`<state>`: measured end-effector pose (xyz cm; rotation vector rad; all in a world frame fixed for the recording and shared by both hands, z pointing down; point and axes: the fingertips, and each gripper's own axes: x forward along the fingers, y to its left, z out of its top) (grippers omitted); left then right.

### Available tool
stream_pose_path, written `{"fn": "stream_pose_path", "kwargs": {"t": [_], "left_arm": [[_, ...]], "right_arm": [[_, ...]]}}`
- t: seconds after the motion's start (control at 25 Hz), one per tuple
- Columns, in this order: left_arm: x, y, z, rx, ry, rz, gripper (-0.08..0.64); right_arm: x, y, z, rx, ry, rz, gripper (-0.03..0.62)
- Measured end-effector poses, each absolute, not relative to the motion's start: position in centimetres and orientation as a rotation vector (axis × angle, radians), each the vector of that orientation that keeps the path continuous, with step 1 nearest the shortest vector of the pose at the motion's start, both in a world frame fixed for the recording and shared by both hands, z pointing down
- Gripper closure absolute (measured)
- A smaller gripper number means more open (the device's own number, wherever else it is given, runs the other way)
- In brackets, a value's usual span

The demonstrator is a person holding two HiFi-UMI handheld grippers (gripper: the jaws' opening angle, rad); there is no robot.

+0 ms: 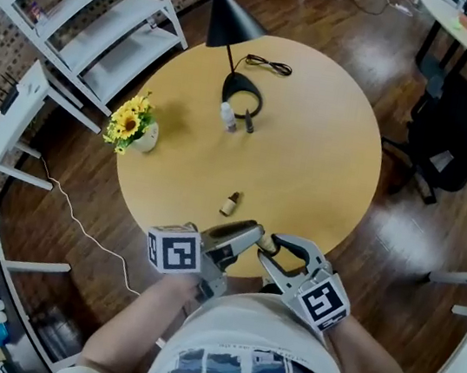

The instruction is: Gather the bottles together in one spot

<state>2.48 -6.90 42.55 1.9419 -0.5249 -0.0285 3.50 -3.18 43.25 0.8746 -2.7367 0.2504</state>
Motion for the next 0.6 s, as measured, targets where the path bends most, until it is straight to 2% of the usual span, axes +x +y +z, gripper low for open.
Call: {"fn": "stream_pose_path", "kwargs": {"t": [0.24,0.32,0.4,0.6], "left_arm": [[3.2,-9.1,42.2,2.128,-0.622,0.084,0.458],[2.5,-11.1,42.3,2.189,-0.717,0.126,0.459],[1.3,-13.4,42.6,2.248,-0.831,0.184,0.459],[-2.1,-19.4,44.4,2.340,-1.120,0.331,0.459]], "right_arm": [[4.9,-4.7,44.6,0.837,-2.692,0.236,0.419],[6.1,-5.7,45.0,0.852,-2.679,0.253,0.382],[7.2,-6.9,45.5,0.872,-2.661,0.275,0.382],[10.0,-9.4,46.5,0.923,-2.614,0.383,0.322]]}}
